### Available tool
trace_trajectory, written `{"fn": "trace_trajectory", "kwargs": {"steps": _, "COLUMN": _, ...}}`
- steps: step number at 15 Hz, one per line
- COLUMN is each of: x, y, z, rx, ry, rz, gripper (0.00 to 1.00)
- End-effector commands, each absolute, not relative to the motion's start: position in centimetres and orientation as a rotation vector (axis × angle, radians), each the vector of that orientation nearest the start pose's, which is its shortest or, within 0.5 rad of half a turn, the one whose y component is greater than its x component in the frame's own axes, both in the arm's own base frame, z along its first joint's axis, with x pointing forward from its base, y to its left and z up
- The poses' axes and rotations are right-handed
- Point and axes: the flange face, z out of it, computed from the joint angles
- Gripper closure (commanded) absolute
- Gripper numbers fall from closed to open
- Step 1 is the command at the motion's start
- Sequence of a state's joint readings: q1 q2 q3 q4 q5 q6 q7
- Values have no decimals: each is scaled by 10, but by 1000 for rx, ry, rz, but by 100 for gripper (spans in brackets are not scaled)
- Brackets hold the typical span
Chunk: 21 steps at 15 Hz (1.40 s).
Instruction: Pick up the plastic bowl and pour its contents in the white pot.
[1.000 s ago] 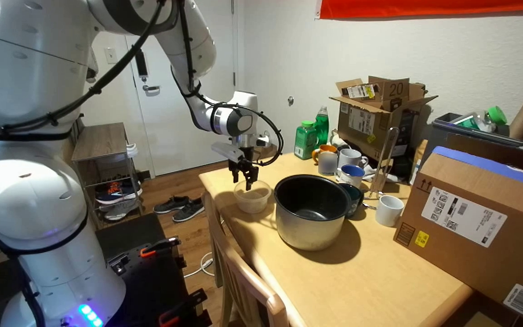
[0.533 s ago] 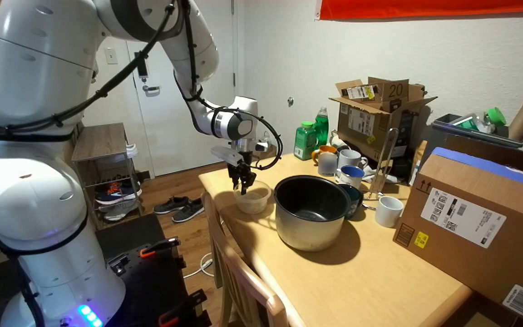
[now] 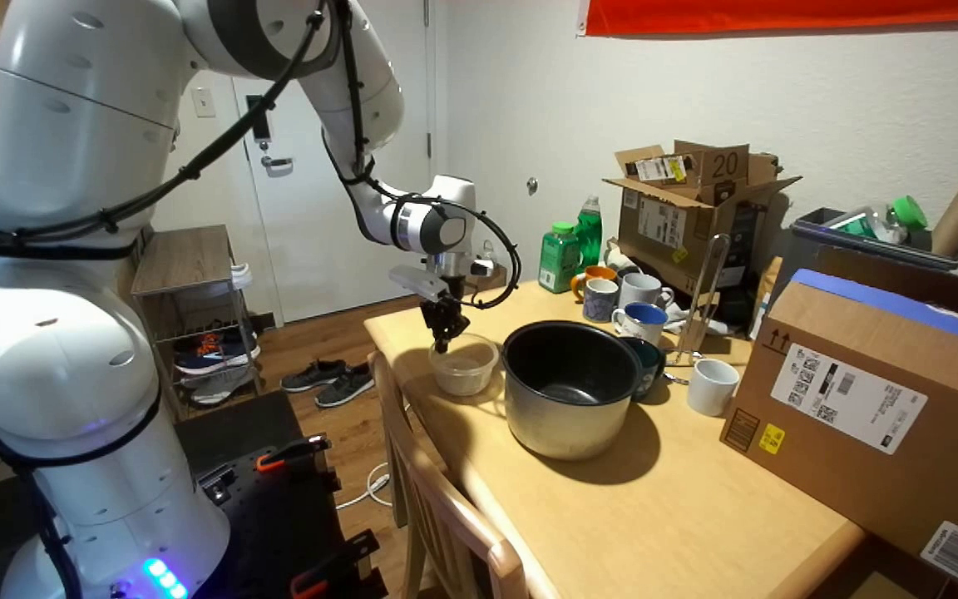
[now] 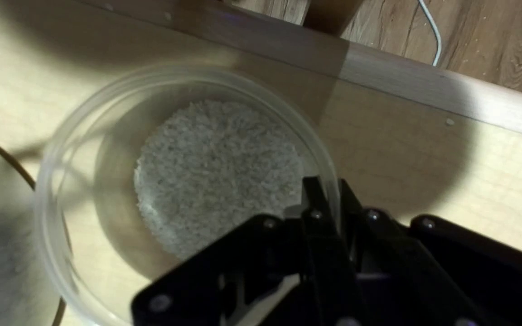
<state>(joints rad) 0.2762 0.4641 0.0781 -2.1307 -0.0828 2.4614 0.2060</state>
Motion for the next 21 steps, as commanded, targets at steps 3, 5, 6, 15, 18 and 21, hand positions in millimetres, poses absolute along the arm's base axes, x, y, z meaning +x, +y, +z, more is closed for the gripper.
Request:
{"fn": "trace_trajectory", "kwargs": {"steps": 3, "x": 521, "y": 201, "z": 183, "rx": -3158, "ry": -332, "rz": 193, "gripper": 99}}
{"fn": "trace_trajectory", "kwargs": {"steps": 5, "x": 518, "y": 200, "z": 193, "rx": -3159, "ry": -330, "rz": 173, "gripper": 98}}
{"fn": "trace_trajectory", "kwargs": {"steps": 6, "x": 514, "y": 202, "z": 194, "rx": -3160, "ry": -329, "rz": 170, "gripper": 98}}
{"fn": "trace_trajectory", "kwargs": {"steps": 15, "x": 505, "y": 202, "z": 238, "rx": -3186, "ry": -353, "rz": 164, "gripper": 98}}
{"fn": "trace_trajectory", "kwargs": {"steps": 18, "x": 505, "y": 197, "z": 263, "rx": -3189, "ry": -344, "rz": 144, "gripper": 98}}
{"fn": "trace_trajectory", "kwargs": {"steps": 21, "x": 503, "y": 195, "z": 289, "rx": -3184, "ry": -352, "rz": 124, "gripper": 98}}
